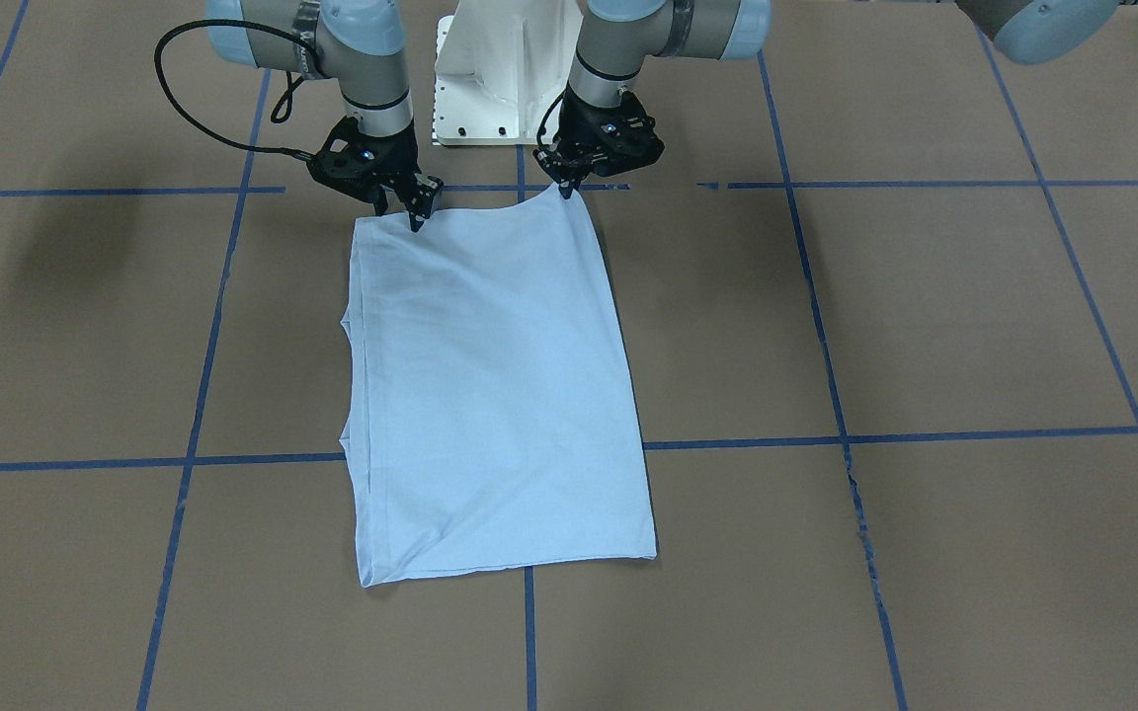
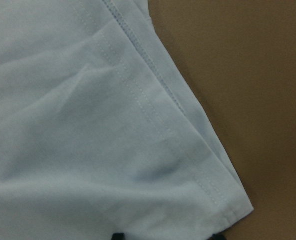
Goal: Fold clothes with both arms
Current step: 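Move the right gripper to the other near corner beside the left gripper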
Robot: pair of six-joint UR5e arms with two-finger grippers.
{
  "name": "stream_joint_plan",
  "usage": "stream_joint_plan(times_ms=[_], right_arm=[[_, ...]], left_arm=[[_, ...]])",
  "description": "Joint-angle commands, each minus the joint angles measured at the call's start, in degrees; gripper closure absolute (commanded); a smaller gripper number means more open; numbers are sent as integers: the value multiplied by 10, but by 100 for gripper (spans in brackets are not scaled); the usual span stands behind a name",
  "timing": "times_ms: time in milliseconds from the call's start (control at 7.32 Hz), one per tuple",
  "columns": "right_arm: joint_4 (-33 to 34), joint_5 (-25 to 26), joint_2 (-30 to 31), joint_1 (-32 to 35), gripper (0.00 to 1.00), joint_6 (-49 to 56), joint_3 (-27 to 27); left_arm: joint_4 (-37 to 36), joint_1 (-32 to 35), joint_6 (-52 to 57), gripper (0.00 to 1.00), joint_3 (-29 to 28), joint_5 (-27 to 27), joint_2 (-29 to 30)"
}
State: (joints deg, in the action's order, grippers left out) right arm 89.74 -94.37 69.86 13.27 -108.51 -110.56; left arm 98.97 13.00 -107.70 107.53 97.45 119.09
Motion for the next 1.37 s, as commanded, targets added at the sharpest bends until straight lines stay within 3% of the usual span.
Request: stream_joint_plan(times_ms=[0,273,410,547,1230], right_arm=[[0,-1,0,0,71,1,0],[0,-3,0,1,72,2,-1],[0,-3,0,0,20,1,-2],[0,-3,0,1,0,1,-2],[4,-2,4,1,0,1,1]], left_arm=[[0,0,0,100,-1,-2,0],[0,0,0,100,-1,-2,0],[0,0,0,100,-1,-2,0],[0,0,0,100,-1,-2,0],[-1,0,0,100,0,-2,1]])
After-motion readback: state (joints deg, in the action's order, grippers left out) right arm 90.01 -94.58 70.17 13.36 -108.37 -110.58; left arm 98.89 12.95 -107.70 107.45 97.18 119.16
